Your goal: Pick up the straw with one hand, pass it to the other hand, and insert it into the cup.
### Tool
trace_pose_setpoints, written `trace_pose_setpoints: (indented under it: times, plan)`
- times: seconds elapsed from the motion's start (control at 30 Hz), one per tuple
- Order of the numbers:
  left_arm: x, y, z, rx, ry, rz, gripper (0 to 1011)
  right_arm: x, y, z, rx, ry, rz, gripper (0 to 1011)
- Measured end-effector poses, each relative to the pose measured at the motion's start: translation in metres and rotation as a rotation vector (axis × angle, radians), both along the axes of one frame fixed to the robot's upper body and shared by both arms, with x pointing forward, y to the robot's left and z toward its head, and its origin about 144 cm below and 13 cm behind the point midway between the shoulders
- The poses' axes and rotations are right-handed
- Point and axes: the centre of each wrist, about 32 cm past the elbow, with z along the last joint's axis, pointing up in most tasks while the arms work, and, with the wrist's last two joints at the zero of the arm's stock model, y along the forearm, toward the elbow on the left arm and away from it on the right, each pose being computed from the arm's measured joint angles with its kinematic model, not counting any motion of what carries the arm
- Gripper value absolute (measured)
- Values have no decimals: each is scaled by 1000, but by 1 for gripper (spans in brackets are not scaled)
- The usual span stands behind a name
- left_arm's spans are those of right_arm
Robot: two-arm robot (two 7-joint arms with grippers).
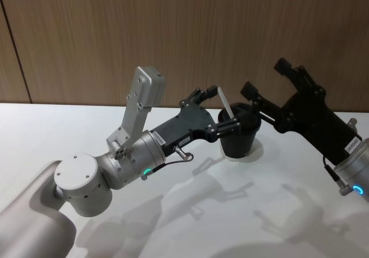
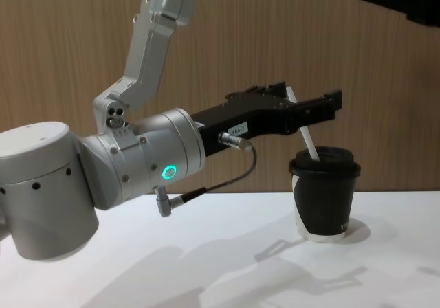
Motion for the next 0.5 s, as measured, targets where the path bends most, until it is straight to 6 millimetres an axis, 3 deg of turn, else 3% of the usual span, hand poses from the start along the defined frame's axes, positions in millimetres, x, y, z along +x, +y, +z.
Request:
trace_pose_setpoints:
  times: [0.5]
  plan:
    - [0,0,0,0,0,0,1003,0,0,0,0,0,0,1001]
